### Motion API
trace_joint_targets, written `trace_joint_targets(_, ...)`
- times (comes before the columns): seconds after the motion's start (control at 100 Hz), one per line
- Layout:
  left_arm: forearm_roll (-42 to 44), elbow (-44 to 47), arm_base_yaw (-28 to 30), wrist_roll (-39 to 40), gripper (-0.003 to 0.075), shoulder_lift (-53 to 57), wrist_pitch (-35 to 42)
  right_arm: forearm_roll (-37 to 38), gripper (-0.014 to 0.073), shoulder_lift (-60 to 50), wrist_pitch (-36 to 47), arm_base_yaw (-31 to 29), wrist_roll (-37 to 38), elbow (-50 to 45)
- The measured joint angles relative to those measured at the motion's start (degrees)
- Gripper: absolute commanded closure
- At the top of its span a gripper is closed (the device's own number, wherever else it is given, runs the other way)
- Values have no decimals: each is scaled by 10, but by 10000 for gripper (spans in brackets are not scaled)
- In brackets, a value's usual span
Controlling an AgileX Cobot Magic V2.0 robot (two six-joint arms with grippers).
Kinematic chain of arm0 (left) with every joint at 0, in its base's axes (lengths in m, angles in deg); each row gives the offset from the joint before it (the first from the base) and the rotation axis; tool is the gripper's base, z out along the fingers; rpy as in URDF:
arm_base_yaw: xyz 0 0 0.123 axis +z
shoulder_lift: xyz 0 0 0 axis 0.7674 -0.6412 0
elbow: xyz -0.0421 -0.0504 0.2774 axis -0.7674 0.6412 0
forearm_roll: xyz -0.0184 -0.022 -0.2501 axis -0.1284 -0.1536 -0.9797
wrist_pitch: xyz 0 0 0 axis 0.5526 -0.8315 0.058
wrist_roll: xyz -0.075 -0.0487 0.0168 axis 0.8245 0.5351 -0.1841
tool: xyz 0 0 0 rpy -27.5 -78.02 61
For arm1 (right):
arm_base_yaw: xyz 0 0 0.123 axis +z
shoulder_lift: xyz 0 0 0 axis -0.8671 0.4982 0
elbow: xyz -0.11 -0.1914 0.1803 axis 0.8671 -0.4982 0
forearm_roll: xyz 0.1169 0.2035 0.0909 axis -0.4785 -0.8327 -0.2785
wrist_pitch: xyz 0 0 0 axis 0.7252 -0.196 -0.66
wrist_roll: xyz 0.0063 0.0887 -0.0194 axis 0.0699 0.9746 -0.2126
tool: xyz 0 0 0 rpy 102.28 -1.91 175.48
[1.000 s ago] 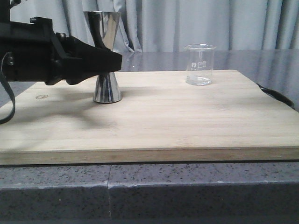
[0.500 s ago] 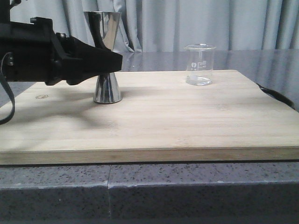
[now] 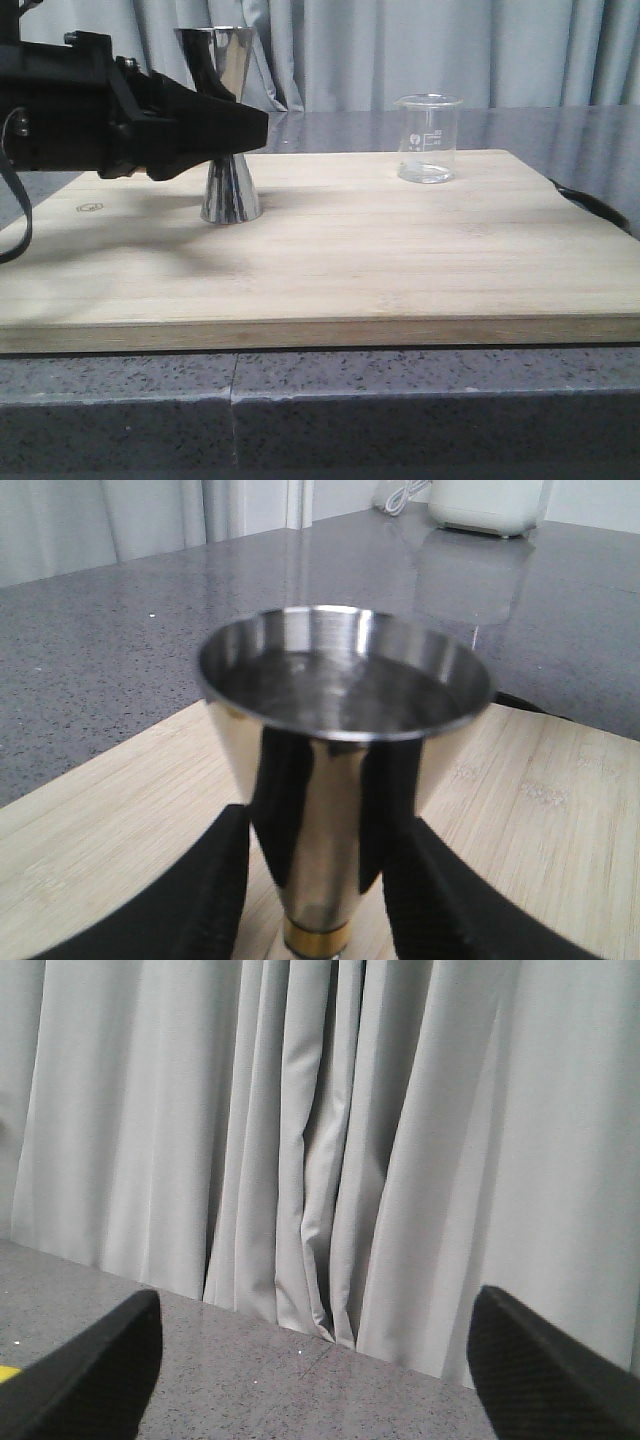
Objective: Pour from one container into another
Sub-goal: 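Open the left gripper and pull it back from the jigger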
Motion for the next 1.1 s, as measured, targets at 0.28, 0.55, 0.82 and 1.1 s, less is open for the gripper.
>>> trace_joint_targets(0.28,0,0,0,0,219,0,0,0,26,0,0,0,0,0)
trace_joint_targets(0.55,8,0,0,0,217,0,-2,0,26,0,0,0,0,0)
trace_joint_targets(0.82,14,0,0,0,216,6,-30,0,26,0,0,0,0,0)
trace_joint_targets(1.1,19,0,0,0,216,33,-58,0,26,0,0,0,0,0)
